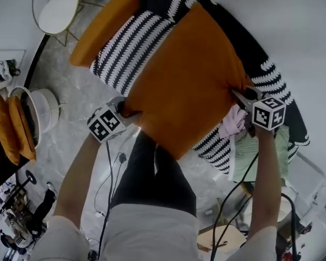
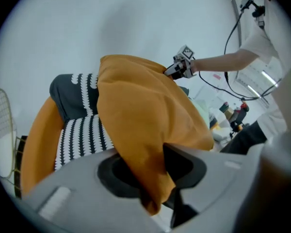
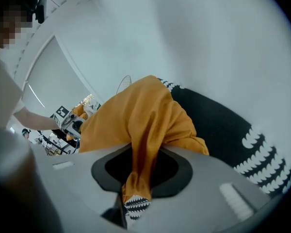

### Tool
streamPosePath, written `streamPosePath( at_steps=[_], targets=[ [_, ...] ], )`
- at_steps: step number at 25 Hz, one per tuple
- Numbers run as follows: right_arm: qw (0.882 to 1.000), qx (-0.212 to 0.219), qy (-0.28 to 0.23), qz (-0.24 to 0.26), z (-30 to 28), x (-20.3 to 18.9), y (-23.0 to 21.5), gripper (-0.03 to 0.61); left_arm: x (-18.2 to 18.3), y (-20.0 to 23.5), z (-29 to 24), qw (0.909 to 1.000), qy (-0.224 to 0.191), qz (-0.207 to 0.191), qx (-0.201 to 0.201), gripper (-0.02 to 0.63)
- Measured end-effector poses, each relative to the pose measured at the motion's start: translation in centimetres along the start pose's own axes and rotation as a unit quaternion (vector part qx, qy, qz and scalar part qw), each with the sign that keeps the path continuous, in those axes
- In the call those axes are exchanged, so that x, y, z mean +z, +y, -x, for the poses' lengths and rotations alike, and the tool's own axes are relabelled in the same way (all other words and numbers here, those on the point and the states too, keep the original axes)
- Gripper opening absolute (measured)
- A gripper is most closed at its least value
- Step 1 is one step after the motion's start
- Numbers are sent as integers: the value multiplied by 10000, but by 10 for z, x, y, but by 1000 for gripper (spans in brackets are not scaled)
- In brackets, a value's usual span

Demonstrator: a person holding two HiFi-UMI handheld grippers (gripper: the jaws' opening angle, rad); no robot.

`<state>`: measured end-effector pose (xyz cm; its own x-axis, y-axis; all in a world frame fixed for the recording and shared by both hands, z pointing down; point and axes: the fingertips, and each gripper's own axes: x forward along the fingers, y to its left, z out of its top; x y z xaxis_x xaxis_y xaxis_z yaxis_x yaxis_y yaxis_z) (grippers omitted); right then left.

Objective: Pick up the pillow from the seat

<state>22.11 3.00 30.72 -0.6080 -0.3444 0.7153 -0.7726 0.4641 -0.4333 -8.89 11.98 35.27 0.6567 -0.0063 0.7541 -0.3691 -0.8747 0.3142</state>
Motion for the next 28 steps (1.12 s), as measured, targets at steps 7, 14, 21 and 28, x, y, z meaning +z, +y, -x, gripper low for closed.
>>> streamPosePath(
  at_steps=[7,14,21,28],
  targets=[
    [9981,-38,-487,384,125,37,72,91,61,-76,81,9970,-359,-111,674,141],
    [9894,-273,-1077,935,244,65,132,91,118,-153,143,9889,-765,-350,1228,141],
    [9792,-436,-1501,1293,335,76,194,92,156,-211,204,9774,-1125,-729,1633,146],
    [9679,-522,-1792,1684,395,82,261,95,163,-256,256,9641,-1546,-925,1950,146]
  ],
)
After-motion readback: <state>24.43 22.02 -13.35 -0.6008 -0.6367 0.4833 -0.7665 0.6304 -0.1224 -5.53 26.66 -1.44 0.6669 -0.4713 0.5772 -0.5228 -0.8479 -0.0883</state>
